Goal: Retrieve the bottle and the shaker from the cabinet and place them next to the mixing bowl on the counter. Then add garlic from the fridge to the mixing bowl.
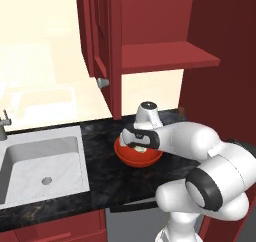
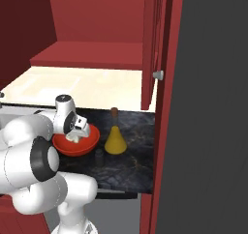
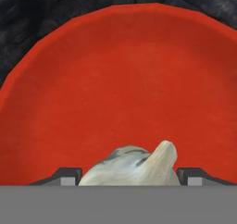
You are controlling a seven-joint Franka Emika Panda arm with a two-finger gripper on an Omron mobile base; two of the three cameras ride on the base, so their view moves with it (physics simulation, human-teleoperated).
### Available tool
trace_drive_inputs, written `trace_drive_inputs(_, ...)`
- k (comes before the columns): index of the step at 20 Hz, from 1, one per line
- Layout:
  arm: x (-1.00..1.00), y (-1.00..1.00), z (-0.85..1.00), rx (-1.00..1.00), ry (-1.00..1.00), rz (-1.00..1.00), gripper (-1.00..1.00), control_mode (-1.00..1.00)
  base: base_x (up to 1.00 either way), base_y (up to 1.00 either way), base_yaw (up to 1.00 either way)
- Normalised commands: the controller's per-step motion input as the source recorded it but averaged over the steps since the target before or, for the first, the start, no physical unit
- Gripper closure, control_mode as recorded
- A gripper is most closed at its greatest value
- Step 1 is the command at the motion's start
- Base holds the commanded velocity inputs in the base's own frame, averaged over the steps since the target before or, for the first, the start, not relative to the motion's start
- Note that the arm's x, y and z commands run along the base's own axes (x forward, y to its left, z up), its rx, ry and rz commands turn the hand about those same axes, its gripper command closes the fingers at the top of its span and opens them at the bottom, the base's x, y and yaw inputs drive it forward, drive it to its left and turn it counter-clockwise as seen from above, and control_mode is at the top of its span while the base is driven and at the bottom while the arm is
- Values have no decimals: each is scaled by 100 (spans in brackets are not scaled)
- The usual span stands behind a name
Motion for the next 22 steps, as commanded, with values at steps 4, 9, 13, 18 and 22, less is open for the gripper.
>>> trace_drive_inputs(4,0,0,-15,0,0,0,100,-100,0,0,0)
trace_drive_inputs(9,0,0,-2,0,0,0,100,-100,0,0,0)
trace_drive_inputs(13,0,0,0,0,0,0,-100,-100,0,0,0)
trace_drive_inputs(18,0,0,0,0,0,0,-100,-100,0,0,0)
trace_drive_inputs(22,0,0,0,0,0,0,-100,-100,0,0,0)
